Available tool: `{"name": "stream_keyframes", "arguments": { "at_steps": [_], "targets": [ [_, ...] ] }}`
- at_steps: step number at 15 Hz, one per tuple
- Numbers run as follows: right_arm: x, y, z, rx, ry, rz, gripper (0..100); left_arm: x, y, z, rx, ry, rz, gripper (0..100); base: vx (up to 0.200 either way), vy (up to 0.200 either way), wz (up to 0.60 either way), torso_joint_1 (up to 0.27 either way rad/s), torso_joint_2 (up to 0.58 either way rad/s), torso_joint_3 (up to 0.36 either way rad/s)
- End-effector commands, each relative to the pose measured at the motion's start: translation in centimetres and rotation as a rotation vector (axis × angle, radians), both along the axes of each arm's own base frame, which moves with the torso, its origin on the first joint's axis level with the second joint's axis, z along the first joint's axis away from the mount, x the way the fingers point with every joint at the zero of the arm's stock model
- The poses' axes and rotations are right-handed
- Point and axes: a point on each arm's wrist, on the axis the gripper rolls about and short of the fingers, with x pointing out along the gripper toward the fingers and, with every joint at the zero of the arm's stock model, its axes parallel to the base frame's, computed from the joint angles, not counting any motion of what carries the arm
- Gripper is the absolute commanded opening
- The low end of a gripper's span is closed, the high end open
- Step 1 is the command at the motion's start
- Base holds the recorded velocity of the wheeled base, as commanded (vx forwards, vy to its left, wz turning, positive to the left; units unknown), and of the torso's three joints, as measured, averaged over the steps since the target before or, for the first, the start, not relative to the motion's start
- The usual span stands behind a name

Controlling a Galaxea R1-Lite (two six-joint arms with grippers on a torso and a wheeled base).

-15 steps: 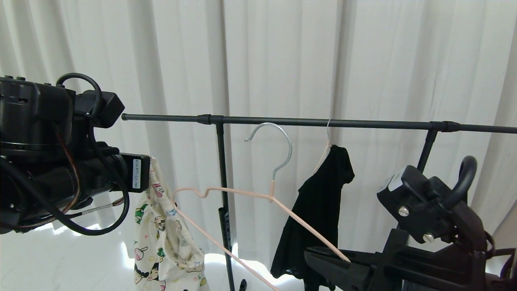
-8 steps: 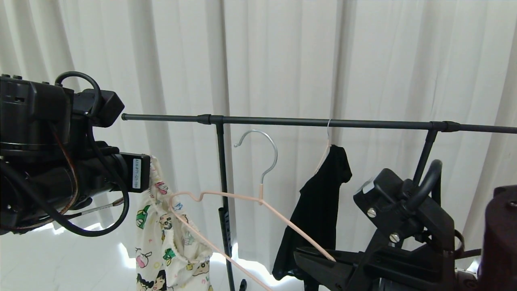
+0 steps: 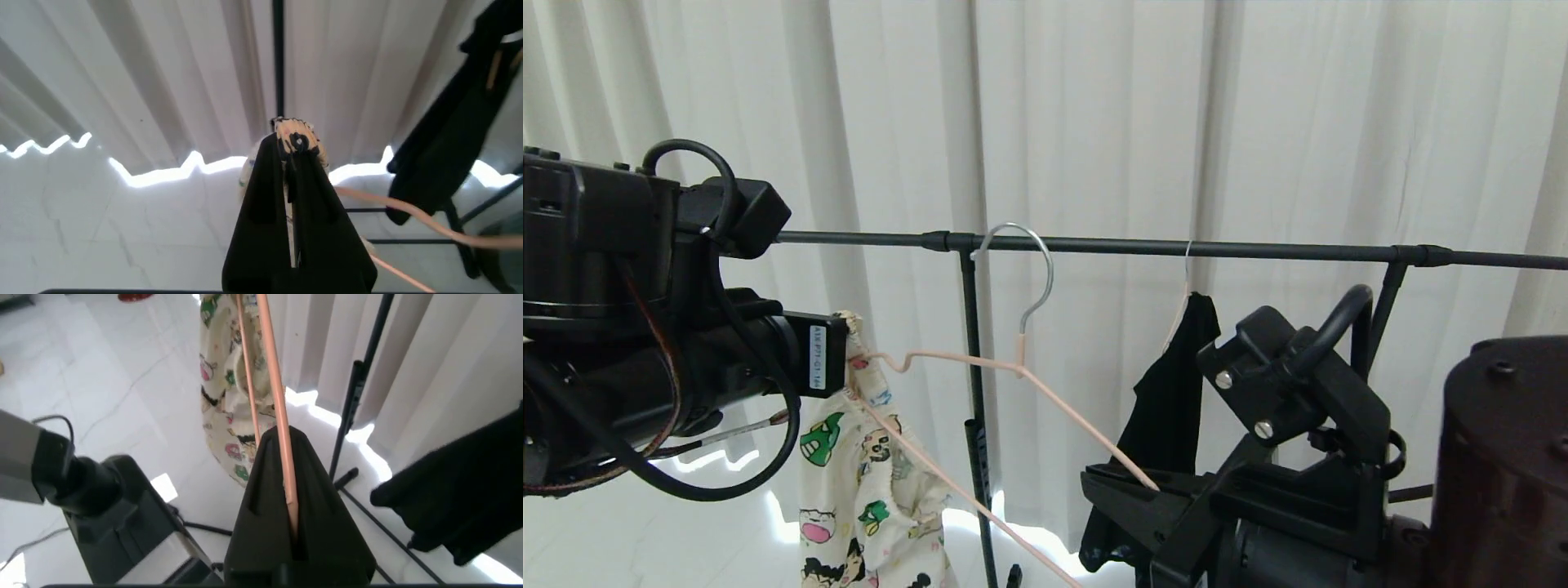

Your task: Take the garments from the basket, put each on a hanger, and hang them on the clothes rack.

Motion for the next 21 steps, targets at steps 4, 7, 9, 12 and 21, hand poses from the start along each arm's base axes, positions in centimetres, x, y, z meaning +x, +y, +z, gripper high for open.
{"name": "stream_keyframes", "arguments": {
  "at_steps": [4,7,9,12,21],
  "targets": [
    [0.7,1.9,-1.8,-0.035,0.014,-0.007,0,-1.6,-0.8,0.8,-0.024,-0.033,-0.070,0,0.000,0.000,0.00,0.000,0.00,0.000],
    [0.5,1.2,-1.0,-0.011,0.008,-0.004,0,-1.0,0.1,0.5,-0.008,-0.024,-0.017,0,0.000,0.000,0.00,0.000,0.00,0.000],
    [0.1,0.1,0.0,0.004,0.006,0.002,0,-0.3,1.1,0.4,0.013,-0.021,0.033,0,0.000,0.000,0.00,0.000,0.00,0.000],
    [-0.4,-0.7,0.6,0.005,0.014,0.017,0,0.3,1.3,0.4,0.019,-0.018,0.053,0,0.000,0.000,0.00,0.000,0.00,0.000],
    [-0.6,0.4,-0.3,0.013,0.101,0.100,0,-0.8,0.3,1.2,-0.003,-0.046,-0.021,0,0.000,0.000,0.00,0.000,0.00,0.000]
  ]
}}
